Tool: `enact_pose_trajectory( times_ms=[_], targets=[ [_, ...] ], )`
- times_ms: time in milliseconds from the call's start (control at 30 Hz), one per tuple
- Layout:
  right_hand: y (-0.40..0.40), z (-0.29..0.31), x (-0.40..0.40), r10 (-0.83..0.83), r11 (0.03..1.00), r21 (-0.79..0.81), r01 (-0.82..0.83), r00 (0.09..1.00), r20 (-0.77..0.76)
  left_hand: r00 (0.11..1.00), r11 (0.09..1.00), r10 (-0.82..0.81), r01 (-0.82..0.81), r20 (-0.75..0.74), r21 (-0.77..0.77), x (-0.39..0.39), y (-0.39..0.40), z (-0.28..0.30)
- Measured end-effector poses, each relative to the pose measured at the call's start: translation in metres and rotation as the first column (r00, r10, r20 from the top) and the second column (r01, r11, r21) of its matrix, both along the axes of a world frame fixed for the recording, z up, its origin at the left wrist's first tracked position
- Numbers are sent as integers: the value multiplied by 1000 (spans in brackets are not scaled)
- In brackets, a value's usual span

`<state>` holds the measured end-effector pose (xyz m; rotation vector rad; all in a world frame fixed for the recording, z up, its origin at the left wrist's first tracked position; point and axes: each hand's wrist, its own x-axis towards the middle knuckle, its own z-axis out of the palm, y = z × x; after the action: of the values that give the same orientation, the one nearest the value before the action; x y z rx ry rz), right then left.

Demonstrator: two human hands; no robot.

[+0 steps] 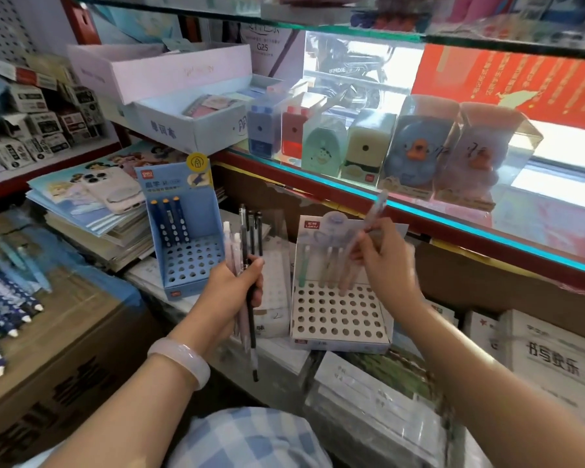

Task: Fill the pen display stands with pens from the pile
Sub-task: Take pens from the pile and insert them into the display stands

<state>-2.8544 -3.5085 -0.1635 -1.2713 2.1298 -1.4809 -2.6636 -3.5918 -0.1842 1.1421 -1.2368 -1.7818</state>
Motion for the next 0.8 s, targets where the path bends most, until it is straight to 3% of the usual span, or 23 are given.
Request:
enact_pose_trajectory(
  times_ms=[100, 433, 800],
  targets=[
    [12, -31, -14, -73, 989, 116, 88, 989, -130, 998, 999, 41, -39, -37, 36, -4, -2, -2],
    [3, -67, -15, -112, 907, 365, 208, 957, -267, 999, 1000, 15, -15, -49, -4, -12, -3, -8],
    [-3, -93, -12, -67, 873, 444, 203, 951, -303, 998, 1000, -10, 10, -60, 5, -10, 0, -3]
  ],
)
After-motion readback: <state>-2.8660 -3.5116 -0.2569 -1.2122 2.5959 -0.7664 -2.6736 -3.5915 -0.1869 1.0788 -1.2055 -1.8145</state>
